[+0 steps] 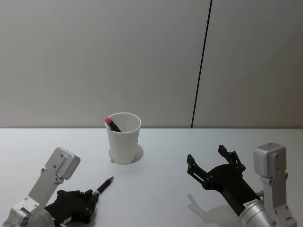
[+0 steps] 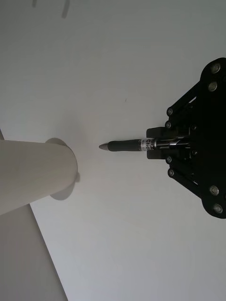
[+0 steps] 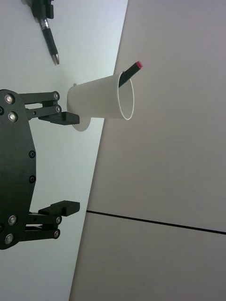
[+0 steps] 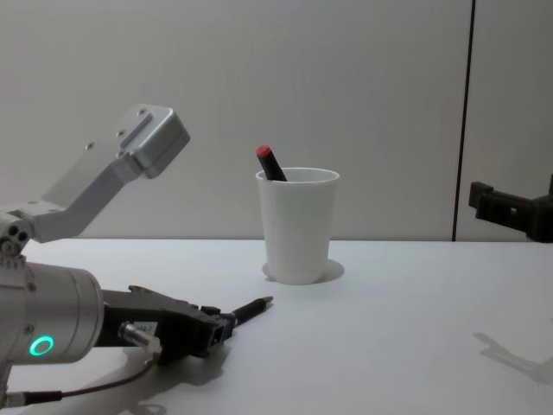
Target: Place the pen into the pen holder.
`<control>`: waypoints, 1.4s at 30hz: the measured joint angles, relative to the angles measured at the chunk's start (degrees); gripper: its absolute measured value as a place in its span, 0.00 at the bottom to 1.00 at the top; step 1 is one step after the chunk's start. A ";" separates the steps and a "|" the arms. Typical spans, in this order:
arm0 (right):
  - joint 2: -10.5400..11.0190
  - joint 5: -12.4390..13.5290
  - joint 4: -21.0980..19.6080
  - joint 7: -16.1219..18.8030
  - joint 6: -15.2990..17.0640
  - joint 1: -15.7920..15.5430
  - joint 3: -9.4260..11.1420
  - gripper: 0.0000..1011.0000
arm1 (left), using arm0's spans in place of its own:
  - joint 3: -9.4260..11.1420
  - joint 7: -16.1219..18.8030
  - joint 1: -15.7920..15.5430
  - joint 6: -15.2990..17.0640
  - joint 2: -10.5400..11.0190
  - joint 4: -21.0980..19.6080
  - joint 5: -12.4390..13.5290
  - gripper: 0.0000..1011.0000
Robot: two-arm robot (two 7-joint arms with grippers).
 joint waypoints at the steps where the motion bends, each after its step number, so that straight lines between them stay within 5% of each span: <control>1: 0.00 0.00 0.00 0.00 0.00 0.00 0.00 0.99 | 0.00 0.00 0.00 0.00 0.00 0.00 0.00 0.14; 19: 0.00 0.00 0.00 0.00 0.00 0.00 0.00 0.99 | -0.59 -1.69 -0.12 -2.96 0.24 1.22 -0.12 0.14; 42: 0.00 0.00 0.00 0.00 0.00 0.00 0.00 0.99 | -5.09 -5.56 2.84 -21.72 1.06 0.51 -0.40 0.14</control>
